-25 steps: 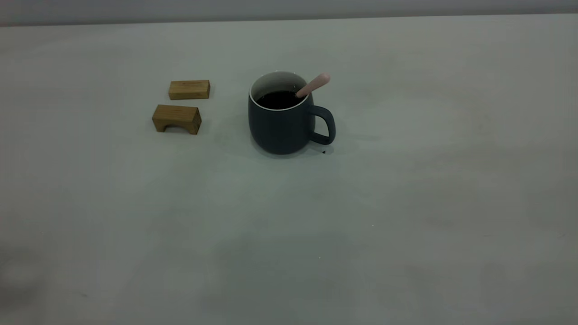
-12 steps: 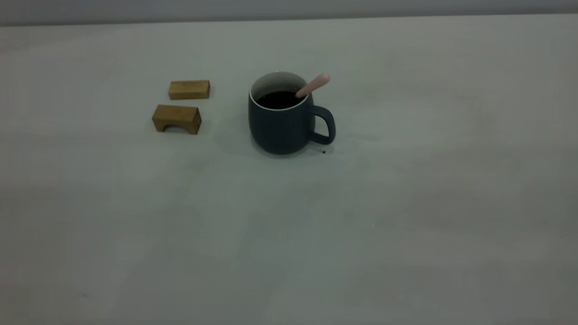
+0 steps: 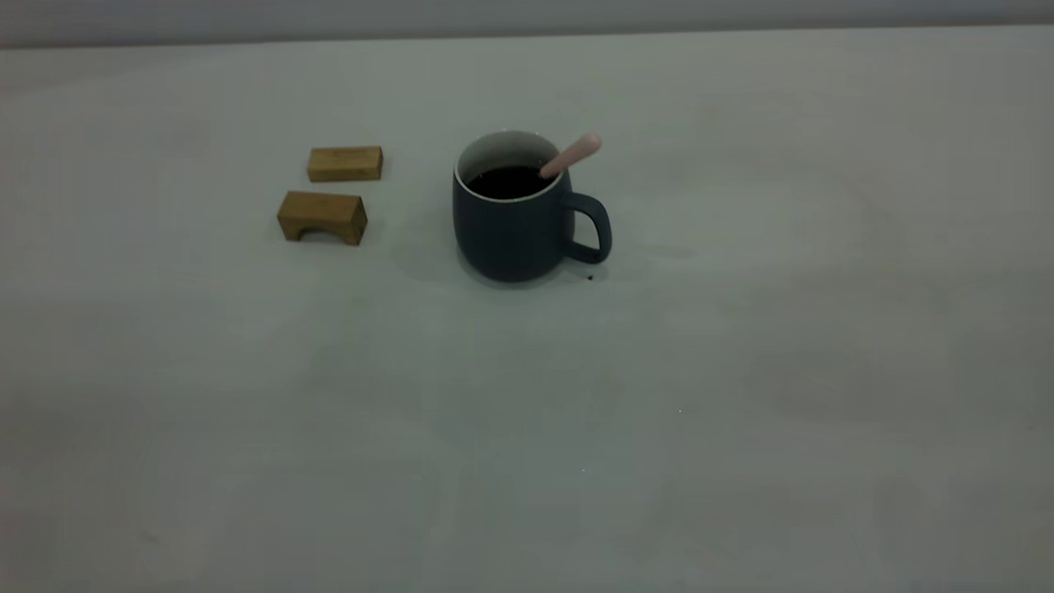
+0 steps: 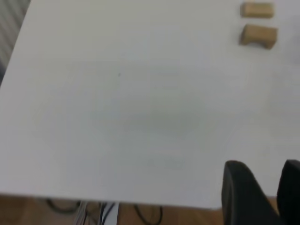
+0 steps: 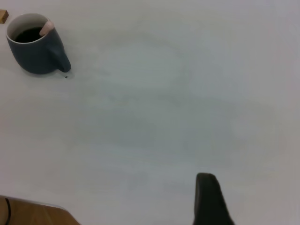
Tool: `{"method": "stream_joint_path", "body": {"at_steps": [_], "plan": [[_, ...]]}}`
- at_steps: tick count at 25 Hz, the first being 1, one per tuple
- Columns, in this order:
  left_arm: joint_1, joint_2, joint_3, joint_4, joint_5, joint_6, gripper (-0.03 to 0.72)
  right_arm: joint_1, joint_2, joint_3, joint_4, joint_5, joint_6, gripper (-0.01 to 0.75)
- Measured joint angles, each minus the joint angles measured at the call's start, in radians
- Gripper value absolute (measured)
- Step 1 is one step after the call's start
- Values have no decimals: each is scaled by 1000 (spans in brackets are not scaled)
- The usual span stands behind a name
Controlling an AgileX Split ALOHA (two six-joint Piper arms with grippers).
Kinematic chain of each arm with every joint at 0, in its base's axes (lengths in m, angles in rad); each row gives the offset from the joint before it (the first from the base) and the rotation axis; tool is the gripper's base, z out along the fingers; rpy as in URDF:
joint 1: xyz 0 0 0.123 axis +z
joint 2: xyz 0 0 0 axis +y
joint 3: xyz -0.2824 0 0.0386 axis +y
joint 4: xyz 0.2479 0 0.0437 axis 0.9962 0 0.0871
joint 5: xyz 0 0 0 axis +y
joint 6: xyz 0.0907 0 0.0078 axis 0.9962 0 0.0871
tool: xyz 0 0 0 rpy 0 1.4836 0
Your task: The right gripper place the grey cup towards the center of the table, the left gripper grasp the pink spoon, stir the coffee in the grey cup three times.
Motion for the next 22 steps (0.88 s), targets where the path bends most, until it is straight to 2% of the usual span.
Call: {"method": "stream_joint_path", "body": {"at_steps": [22], "plan": [[0,-14,0,-24,5,16,260,0,0,0,0,0,0,491]]}}
